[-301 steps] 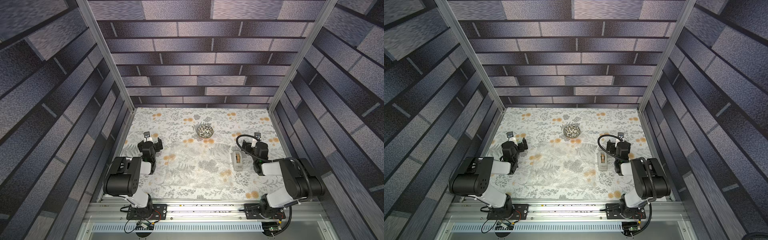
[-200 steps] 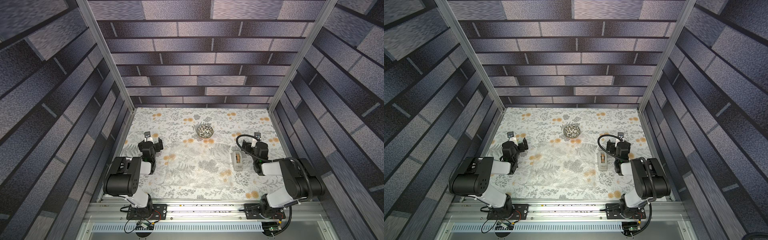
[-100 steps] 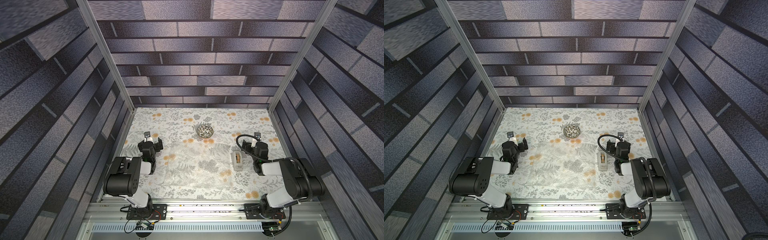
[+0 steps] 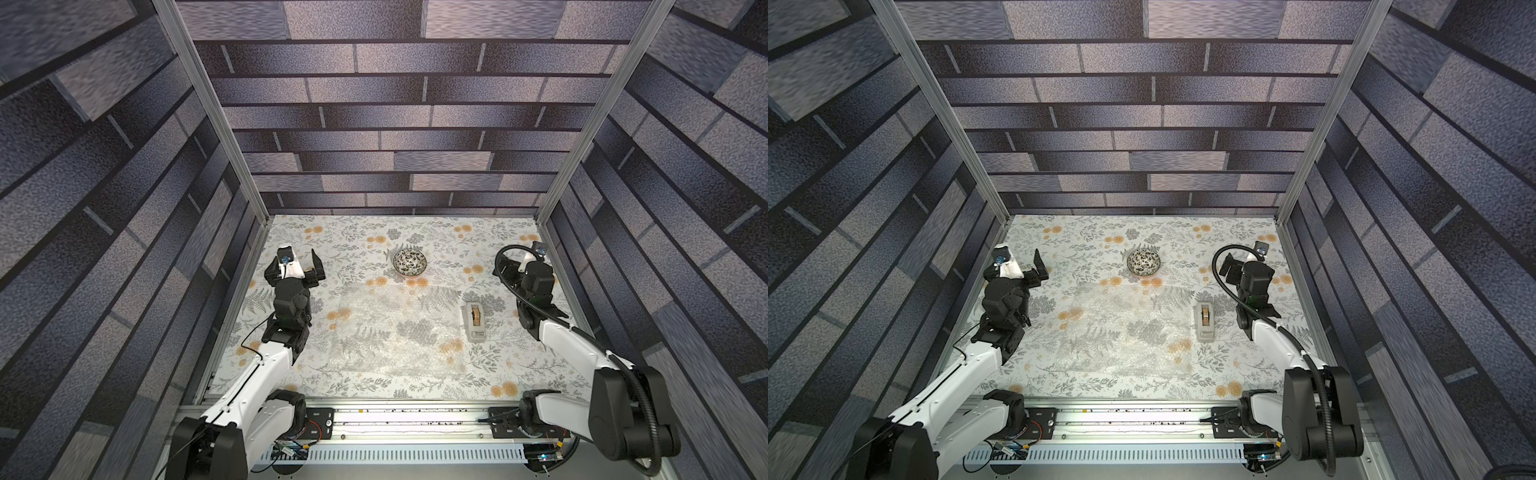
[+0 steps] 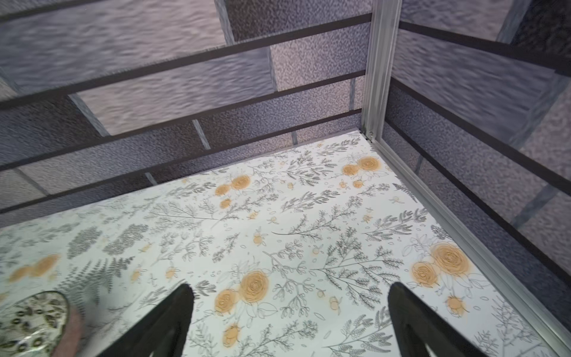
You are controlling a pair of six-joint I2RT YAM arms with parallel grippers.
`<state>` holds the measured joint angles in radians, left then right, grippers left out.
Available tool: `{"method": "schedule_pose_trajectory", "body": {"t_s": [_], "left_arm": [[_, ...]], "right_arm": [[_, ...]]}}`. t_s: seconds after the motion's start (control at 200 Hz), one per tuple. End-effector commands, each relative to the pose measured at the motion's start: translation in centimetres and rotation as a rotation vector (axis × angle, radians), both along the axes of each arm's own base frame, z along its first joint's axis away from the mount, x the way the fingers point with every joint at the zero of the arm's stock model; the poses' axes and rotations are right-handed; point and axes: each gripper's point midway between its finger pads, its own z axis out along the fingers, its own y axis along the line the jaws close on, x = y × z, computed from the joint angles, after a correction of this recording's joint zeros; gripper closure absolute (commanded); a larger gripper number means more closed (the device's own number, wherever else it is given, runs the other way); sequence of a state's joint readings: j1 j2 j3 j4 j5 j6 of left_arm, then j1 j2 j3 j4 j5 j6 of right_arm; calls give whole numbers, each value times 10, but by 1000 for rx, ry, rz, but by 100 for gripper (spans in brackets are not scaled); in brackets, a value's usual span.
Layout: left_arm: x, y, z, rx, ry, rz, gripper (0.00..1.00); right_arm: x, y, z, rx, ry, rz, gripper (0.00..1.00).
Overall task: Wrap bowls in bubble wrap
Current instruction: Pick up the bowl from the center of the board.
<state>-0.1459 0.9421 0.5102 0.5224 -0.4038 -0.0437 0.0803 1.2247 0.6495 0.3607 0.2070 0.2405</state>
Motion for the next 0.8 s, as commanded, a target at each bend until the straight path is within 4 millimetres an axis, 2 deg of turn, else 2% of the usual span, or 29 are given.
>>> {"method": "schedule_pose_trajectory", "body": {"t_s": [0.0,0.055,0.125,0.205,0.246,0.311,0.396,0.551,0.707,0.797], "left_arm": [[-2,6,-29,-148,136,17,0],[-1,2,-29,-181,153,9,0],[-5,-1,-43,-282,229,34,0],[-2,-23,-50,-346,316,-108,0],[-1,-34,-51,-377,305,-183,0],[-1,-45,-52,-456,258,-287,0],[0,-37,-64,-558,224,-309,0],[4,-29,-91,-568,355,-270,0],[9,-42,-97,-673,355,-366,0],[11,-39,-103,-691,364,-337,0]], "right_arm": [[4,56,-10,270,216,226,0],[11,90,-11,316,324,330,2],[20,130,-15,264,475,414,3],[29,169,-28,129,629,484,6],[35,182,-44,74,713,485,7],[44,203,-62,48,814,519,15],[55,227,-95,57,914,547,24],[63,243,-123,35,964,530,28],[63,243,-145,36,997,513,32],[63,242,-154,35,1010,505,40]]}}
